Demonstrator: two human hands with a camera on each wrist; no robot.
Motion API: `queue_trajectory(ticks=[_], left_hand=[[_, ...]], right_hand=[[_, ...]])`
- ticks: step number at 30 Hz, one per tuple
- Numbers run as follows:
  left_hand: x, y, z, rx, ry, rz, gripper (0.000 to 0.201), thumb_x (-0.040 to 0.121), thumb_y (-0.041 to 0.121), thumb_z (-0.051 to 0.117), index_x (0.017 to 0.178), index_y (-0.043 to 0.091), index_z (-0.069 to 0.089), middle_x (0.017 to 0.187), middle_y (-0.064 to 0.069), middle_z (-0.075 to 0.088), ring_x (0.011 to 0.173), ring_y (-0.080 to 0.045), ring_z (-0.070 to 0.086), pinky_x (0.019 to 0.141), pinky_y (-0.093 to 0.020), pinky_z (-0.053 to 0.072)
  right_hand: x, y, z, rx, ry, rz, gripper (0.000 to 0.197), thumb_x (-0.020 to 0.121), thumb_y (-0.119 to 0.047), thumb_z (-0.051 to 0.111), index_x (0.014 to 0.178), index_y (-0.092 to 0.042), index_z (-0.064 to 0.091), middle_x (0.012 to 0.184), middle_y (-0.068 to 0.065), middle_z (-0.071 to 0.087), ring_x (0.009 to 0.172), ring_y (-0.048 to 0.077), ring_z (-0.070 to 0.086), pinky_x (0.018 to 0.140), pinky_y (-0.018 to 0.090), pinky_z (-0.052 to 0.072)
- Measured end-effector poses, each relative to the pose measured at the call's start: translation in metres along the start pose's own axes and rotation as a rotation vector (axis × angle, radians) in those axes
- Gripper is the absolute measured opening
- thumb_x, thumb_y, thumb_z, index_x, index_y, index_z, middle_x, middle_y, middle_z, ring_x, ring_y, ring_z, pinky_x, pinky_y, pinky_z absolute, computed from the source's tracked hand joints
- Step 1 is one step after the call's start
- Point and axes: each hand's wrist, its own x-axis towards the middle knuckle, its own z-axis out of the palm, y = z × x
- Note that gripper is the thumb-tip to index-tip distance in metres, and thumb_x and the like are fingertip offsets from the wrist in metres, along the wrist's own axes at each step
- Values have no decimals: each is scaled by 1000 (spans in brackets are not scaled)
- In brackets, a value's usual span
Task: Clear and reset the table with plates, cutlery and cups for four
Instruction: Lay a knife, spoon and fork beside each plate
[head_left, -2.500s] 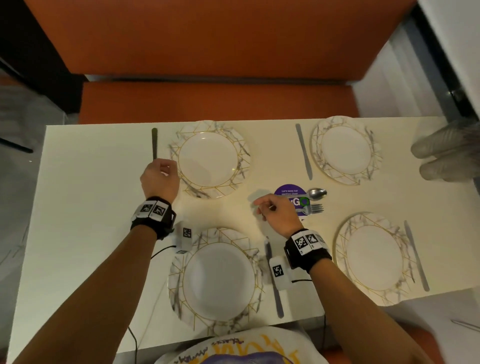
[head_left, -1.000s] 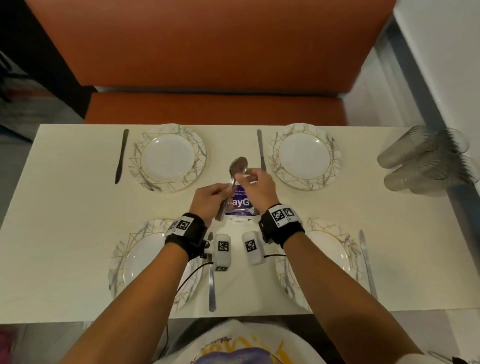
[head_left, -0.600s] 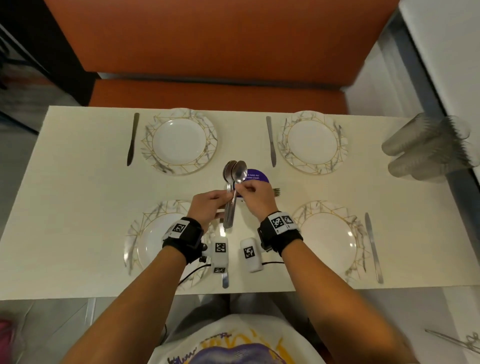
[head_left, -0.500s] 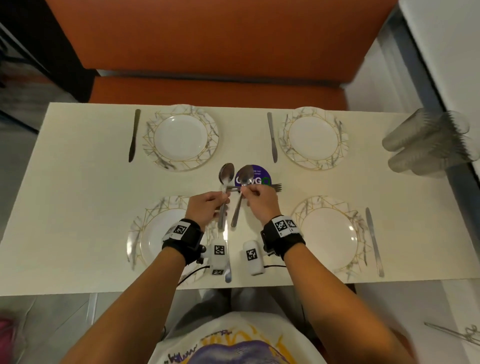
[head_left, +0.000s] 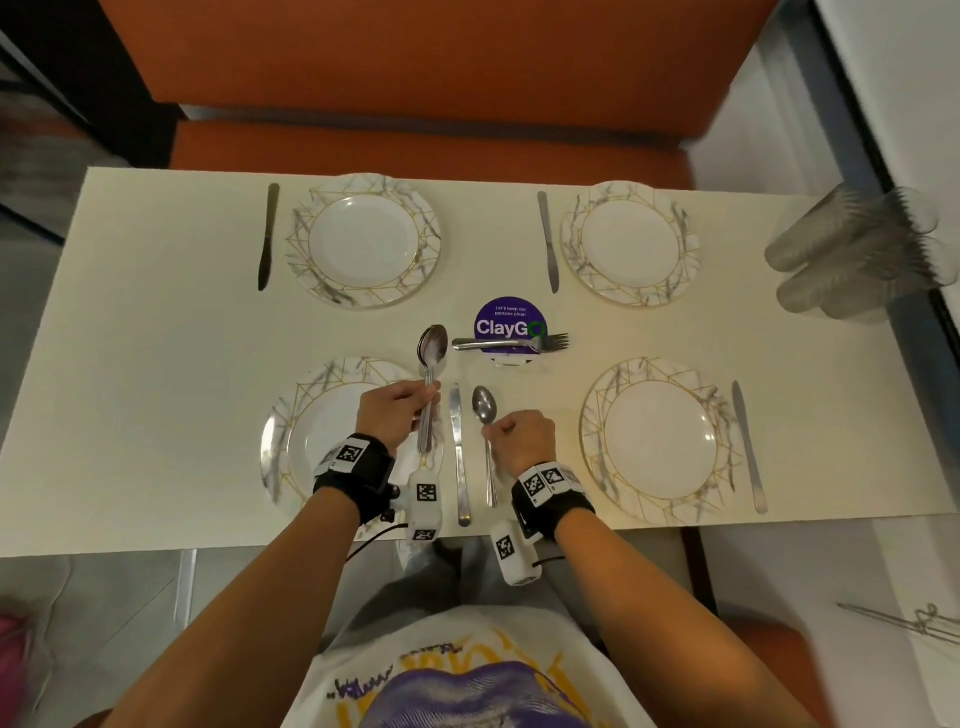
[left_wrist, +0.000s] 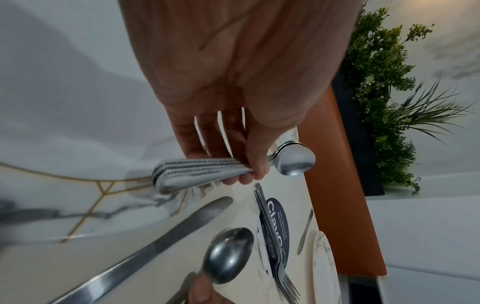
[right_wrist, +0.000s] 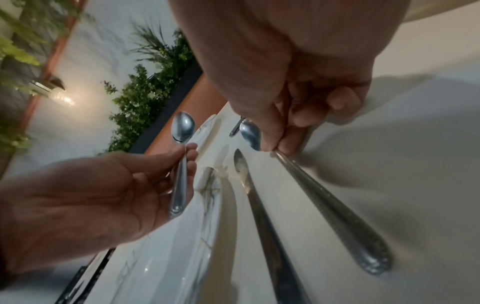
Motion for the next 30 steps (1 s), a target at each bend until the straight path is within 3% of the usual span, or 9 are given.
queue_trajectory(ticks=[7, 14, 26, 30], left_hand=[[-5, 0, 5, -18, -19, -6, 18, 90, 26, 79, 101, 12, 80, 96, -10, 80, 102, -35, 74, 98, -51, 58], [-11, -2, 7, -27, -19, 0, 21, 90, 26, 79, 104, 10, 80, 97, -12, 80, 100, -33, 75, 97, -53, 57], [-13, -5, 8, -27, -29, -7, 25, 90, 24, 78, 109, 8, 79, 96, -12, 80, 98, -32, 76, 96, -53, 58], [-16, 1, 12, -24, -57, -5, 22, 90, 24, 79, 104, 6, 78, 94, -12, 80, 94, -33, 76, 93, -44, 60]], right_hand=[[-3, 1, -4, -5, 19, 16, 13, 78, -23, 84, 79, -11, 79, 75, 2, 71, 68, 15, 66, 67, 24, 52], [-4, 6, 2, 20, 15, 6, 13, 75, -20, 85, 78, -9, 80, 74, 6, 75, 70, 17, 71, 74, 30, 61], [-4, 8, 0, 39, 10, -10, 8, 78, -15, 84, 76, -8, 80, 74, 6, 74, 70, 16, 70, 71, 23, 55], [-7, 10, -10, 86, 64, -51, 16, 83, -14, 77, 69, -7, 78, 67, 4, 73, 67, 17, 70, 67, 23, 52]])
